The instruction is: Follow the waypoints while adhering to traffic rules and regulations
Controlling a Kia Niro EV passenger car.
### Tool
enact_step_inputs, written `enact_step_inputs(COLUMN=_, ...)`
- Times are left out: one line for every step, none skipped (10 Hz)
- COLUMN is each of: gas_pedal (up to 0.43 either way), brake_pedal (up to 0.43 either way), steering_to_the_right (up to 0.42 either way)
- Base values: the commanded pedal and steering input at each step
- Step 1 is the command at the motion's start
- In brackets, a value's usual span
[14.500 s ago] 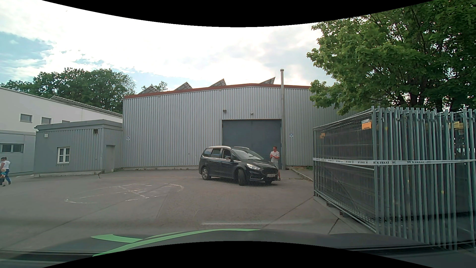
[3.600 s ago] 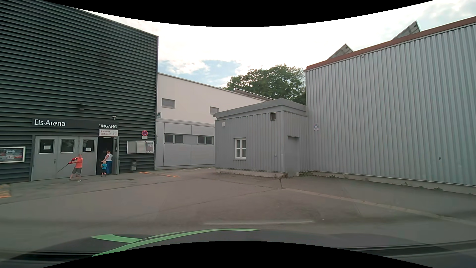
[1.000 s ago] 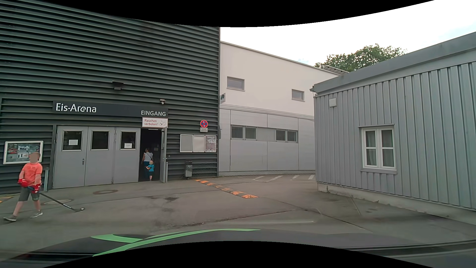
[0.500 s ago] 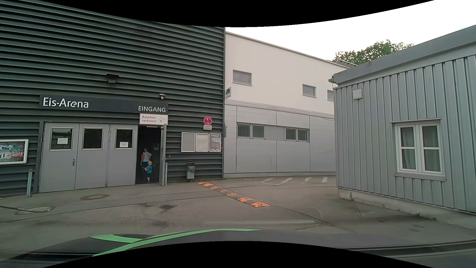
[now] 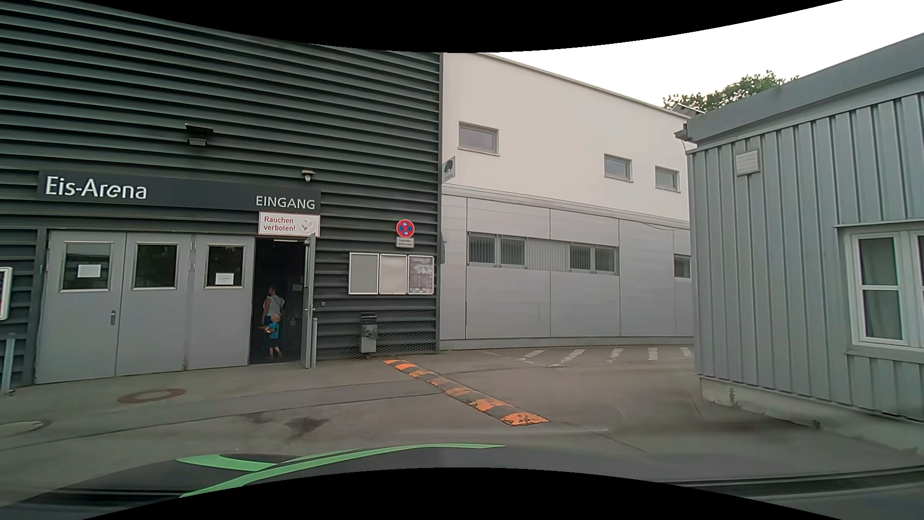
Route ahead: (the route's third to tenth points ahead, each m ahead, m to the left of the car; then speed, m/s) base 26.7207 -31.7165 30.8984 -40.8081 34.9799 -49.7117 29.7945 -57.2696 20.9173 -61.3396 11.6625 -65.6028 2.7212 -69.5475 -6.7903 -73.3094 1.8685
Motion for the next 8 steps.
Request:
enact_step_inputs(gas_pedal=0.0, brake_pedal=0.128, steering_to_the_right=-0.045)
enact_step_inputs(gas_pedal=0.0, brake_pedal=0.128, steering_to_the_right=-0.039)
enact_step_inputs(gas_pedal=0.0, brake_pedal=0.128, steering_to_the_right=-0.034)
enact_step_inputs(gas_pedal=0.0, brake_pedal=0.122, steering_to_the_right=-0.029)
enact_step_inputs(gas_pedal=0.0, brake_pedal=0.116, steering_to_the_right=-0.022)
enact_step_inputs(gas_pedal=0.0, brake_pedal=0.116, steering_to_the_right=-0.016)
enact_step_inputs(gas_pedal=0.0, brake_pedal=0.11, steering_to_the_right=-0.006)
enact_step_inputs(gas_pedal=0.0, brake_pedal=0.091, steering_to_the_right=0.008)
